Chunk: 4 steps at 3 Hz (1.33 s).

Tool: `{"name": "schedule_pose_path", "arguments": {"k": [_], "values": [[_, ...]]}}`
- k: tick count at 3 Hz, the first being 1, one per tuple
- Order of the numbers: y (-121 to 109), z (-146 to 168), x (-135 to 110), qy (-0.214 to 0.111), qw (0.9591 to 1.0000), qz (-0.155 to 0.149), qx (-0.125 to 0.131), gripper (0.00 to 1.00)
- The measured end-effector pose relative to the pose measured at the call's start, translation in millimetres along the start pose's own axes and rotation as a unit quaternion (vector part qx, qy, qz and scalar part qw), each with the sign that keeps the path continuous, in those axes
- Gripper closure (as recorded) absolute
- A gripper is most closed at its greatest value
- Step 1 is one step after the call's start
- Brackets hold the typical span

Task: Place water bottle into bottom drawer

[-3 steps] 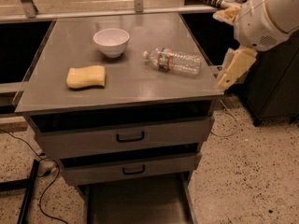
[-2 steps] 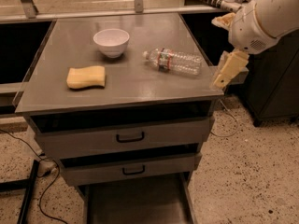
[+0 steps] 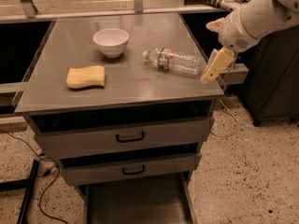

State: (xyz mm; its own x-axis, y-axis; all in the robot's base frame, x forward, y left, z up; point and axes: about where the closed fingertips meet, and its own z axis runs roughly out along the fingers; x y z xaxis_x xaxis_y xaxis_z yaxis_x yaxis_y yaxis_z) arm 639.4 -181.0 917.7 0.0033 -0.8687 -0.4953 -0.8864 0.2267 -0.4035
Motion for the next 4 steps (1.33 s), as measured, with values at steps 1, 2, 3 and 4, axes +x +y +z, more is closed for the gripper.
{"name": "schedule_pose_path", "arguments": {"k": [1, 2, 3, 4], "values": [[-21.4, 22.0, -10.2, -0.046, 0.9987, 0.011, -0.016, 0.0], [-27.9, 41.1, -13.5, -0.09, 0.9949, 0.032, -0.033, 0.0], [-29.6, 59.6, -7.6, -0.097, 0.9931, 0.05, -0.043, 0.0], [-24.8, 81.5, -7.9, -0.079, 0.9943, 0.05, -0.051, 0.0]]}}
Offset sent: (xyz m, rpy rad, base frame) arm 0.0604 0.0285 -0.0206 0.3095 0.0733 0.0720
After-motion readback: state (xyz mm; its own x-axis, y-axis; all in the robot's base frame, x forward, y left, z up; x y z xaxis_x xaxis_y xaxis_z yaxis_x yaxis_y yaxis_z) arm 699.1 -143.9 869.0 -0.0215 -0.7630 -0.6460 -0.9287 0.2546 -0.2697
